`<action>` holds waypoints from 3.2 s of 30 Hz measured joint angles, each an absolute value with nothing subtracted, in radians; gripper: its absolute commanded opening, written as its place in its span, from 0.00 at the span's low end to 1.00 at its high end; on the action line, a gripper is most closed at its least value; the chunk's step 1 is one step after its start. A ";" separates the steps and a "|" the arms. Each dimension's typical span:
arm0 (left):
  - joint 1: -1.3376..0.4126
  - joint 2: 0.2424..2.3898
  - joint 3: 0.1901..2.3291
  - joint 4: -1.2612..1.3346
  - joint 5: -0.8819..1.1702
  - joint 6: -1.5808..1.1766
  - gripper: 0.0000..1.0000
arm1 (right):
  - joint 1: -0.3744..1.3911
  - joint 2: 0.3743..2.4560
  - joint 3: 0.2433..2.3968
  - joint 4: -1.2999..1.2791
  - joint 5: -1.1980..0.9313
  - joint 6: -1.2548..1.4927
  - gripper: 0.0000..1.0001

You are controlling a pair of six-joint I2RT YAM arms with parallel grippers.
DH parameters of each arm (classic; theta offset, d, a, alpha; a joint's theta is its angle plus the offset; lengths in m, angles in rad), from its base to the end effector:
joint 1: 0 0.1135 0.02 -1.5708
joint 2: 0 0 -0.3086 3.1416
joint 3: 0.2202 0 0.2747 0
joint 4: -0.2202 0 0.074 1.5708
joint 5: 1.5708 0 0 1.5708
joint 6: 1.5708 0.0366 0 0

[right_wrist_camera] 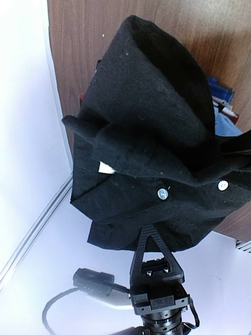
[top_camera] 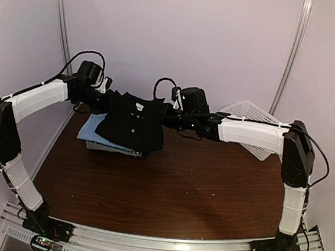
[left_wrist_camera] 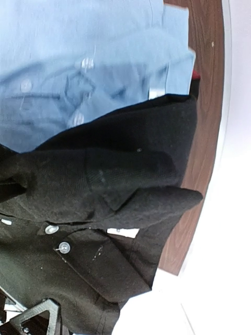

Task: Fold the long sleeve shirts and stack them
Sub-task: Place the square-folded shirt on the square-folded shirt, then move the square-folded shirt to the corner of the board.

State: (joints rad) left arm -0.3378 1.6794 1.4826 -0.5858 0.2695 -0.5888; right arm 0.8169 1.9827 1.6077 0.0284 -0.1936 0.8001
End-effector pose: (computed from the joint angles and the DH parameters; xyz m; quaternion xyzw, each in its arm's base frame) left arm 0.3794 -0.1436 0.3497 -0.0633 0.9142 -0.2810 0.2849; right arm 0.3497 0.3827 0.3166 -0.0624 0.8141 0.4682 0.3377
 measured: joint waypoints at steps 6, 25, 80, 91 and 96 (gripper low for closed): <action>-0.226 1.679 1.483 -0.611 0.268 -0.554 0.00 | 0.839 2.142 1.761 0.096 -0.213 0.838 0.00; -0.072 1.763 1.440 -0.580 0.251 -0.532 0.00 | 0.833 2.371 1.982 0.158 -0.295 0.909 0.00; -0.643 1.837 1.525 -0.361 0.037 -0.485 0.84 | 0.735 1.413 1.011 0.108 0.041 0.582 1.00; -0.727 2.178 1.845 -0.419 -0.037 -0.511 0.84 | 0.735 1.293 0.981 0.070 0.092 0.582 1.00; -0.727 2.313 1.972 -0.449 -0.055 -0.517 0.85 | 0.735 1.254 0.968 0.049 0.107 0.583 1.00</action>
